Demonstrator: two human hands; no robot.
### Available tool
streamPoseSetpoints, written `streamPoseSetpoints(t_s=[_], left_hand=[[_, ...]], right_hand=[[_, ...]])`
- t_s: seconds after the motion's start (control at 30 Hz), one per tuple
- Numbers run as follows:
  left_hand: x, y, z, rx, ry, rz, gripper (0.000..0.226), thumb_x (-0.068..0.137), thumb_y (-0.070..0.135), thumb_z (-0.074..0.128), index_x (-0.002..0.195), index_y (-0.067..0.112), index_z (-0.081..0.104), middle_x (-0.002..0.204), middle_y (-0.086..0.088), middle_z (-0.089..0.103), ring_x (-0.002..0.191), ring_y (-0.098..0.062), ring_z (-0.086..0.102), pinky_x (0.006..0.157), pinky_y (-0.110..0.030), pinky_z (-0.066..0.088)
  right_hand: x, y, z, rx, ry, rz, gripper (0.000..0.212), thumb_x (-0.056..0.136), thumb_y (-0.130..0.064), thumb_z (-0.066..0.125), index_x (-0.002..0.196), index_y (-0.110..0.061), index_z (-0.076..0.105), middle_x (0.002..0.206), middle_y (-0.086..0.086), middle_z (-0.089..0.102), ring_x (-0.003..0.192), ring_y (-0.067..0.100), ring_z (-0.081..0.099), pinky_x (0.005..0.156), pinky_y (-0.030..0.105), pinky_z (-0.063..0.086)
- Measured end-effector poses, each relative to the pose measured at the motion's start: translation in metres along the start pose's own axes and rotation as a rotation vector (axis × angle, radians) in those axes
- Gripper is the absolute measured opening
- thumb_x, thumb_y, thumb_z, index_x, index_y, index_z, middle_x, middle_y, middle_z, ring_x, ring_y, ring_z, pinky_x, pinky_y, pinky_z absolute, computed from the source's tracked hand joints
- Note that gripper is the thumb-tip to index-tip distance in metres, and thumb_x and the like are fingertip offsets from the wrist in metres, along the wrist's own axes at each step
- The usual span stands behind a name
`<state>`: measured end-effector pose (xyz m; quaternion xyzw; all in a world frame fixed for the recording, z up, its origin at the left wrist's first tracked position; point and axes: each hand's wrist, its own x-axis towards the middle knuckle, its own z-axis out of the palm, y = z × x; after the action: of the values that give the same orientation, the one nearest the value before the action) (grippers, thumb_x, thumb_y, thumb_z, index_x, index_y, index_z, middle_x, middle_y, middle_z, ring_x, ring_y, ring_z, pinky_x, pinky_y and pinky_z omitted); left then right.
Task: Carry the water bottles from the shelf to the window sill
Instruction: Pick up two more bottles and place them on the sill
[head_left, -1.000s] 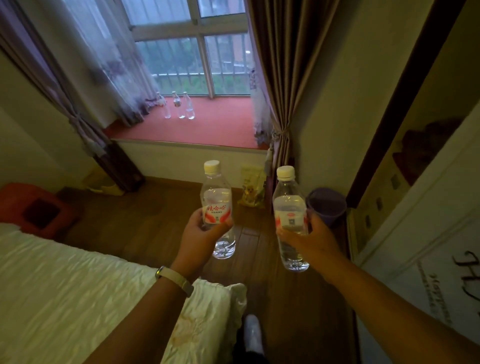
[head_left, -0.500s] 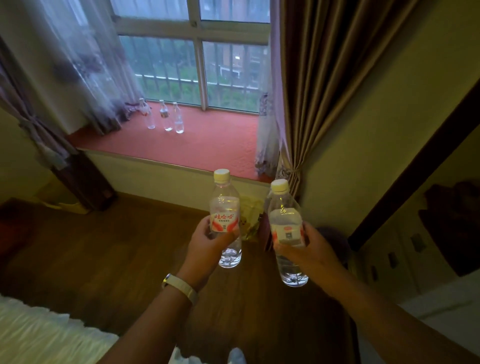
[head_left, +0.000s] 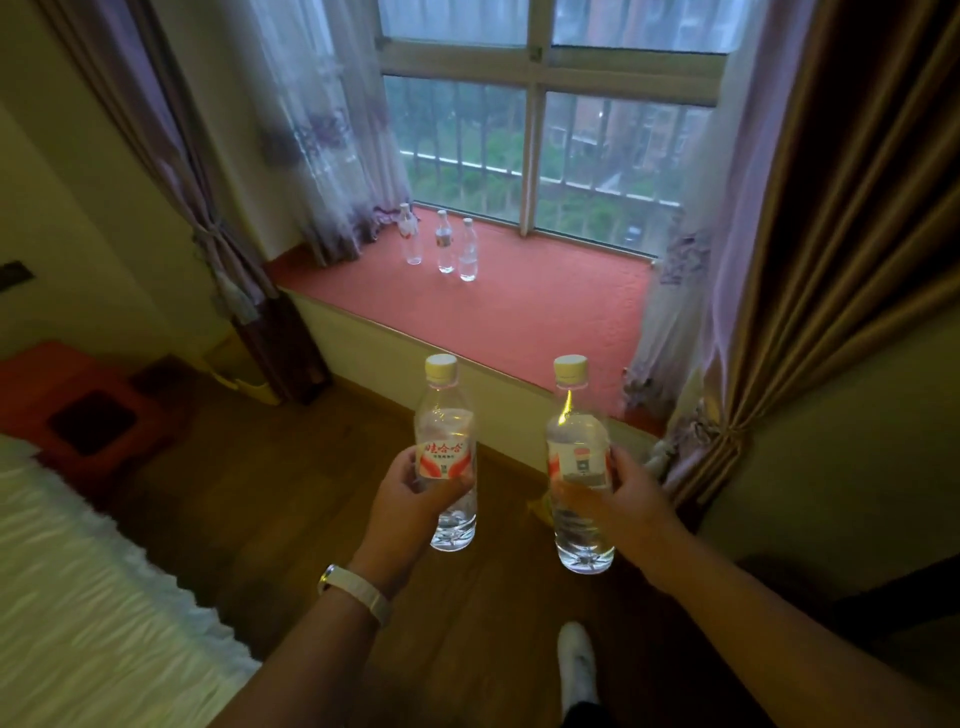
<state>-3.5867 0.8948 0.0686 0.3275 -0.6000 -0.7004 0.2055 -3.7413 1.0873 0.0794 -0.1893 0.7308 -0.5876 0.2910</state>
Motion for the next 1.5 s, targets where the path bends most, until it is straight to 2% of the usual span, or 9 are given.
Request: streamPoseSetpoints(t_s=[0.13,0.27,0.43,0.6,0.77,0.97,1.17,1.3,1.5], left_hand=[[0.042,0.006,0.005,0.004,0.091,-0.004,0.043,0.078,0.011,0.08,0.116,0.016,0.062,0.108,-0.007,0.075,0.099,-0.026,0.073,0.087,-0.044,0.059],[0.088,0.024,0.02,-0.008,0.162,0.002,0.046,0.077,0.012,0.081,0.118,0.017,0.062,0.108,-0.006,0.076,0.097,-0.022,0.074,0.08,-0.037,0.059],[0.132,0.042,0.039,-0.016,0.235,0.022,0.05,0.071,0.024,0.085,0.115,0.02,0.063,0.106,-0.002,0.077,0.096,-0.02,0.075,0.076,-0.032,0.059],[0.168,0.053,0.04,-0.015,0.294,0.016,0.047,0.076,0.017,0.083,0.118,0.019,0.063,0.109,-0.002,0.076,0.1,-0.022,0.073,0.084,-0.04,0.058],[0.203,0.065,0.024,-0.044,0.352,0.02,0.05,0.07,0.024,0.086,0.115,0.02,0.064,0.106,-0.001,0.077,0.096,-0.02,0.075,0.073,-0.031,0.058],[0.278,0.074,-0.013,-0.082,0.34,0.045,0.059,0.062,0.031,0.085,0.115,0.016,0.065,0.104,-0.002,0.077,0.093,-0.019,0.075,0.071,-0.029,0.06],[0.379,0.088,-0.077,-0.09,0.282,0.055,0.04,0.074,0.016,0.085,0.111,0.016,0.067,0.102,-0.003,0.077,0.093,-0.019,0.075,0.068,-0.022,0.058],[0.437,0.103,-0.131,-0.061,0.251,0.038,0.036,0.077,0.014,0.084,0.107,0.02,0.066,0.1,0.0,0.077,0.093,-0.018,0.075,0.072,-0.026,0.057],[0.504,0.123,-0.195,-0.001,0.246,0.05,0.04,0.077,0.02,0.084,0.112,0.018,0.065,0.104,-0.002,0.076,0.093,-0.014,0.074,0.078,-0.027,0.055]], right_hand=[[0.066,-0.002,-0.002,0.05,-0.103,0.034,0.065,0.062,-0.045,0.085,0.119,-0.026,0.059,0.106,0.004,0.072,0.093,0.024,0.072,0.081,0.047,0.058],[0.126,-0.018,-0.012,0.103,-0.197,0.042,0.069,0.056,-0.045,0.091,0.116,-0.029,0.06,0.102,0.003,0.073,0.084,0.017,0.075,0.065,0.033,0.06],[0.204,-0.037,-0.018,0.109,-0.292,0.008,0.066,0.058,-0.039,0.089,0.116,-0.023,0.062,0.102,0.009,0.073,0.091,0.029,0.073,0.08,0.053,0.059],[0.255,-0.054,-0.01,0.124,-0.342,-0.034,0.062,0.053,-0.046,0.089,0.108,-0.036,0.063,0.096,-0.003,0.075,0.087,0.019,0.074,0.069,0.036,0.059],[0.295,-0.065,0.013,0.103,-0.406,-0.038,0.046,0.055,-0.051,0.086,0.094,-0.054,0.062,0.095,-0.014,0.074,0.082,0.008,0.073,0.057,0.018,0.055],[0.359,-0.068,0.058,0.025,-0.389,-0.031,0.055,0.056,-0.05,0.087,0.104,-0.043,0.061,0.093,-0.015,0.074,0.081,0.008,0.073,0.061,0.024,0.058],[0.437,-0.091,0.121,0.037,-0.281,-0.042,0.042,0.074,-0.013,0.085,0.108,-0.023,0.062,0.086,-0.005,0.075,0.073,0.01,0.073,0.057,0.02,0.055],[0.484,-0.117,0.171,0.033,-0.251,-0.027,0.04,0.074,-0.013,0.084,0.109,-0.019,0.064,0.093,0.008,0.074,0.085,0.028,0.073,0.075,0.045,0.061],[0.541,-0.14,0.228,0.034,-0.21,-0.038,0.044,0.073,-0.017,0.085,0.111,-0.02,0.062,0.094,0.004,0.074,0.086,0.022,0.073,0.077,0.041,0.059]])
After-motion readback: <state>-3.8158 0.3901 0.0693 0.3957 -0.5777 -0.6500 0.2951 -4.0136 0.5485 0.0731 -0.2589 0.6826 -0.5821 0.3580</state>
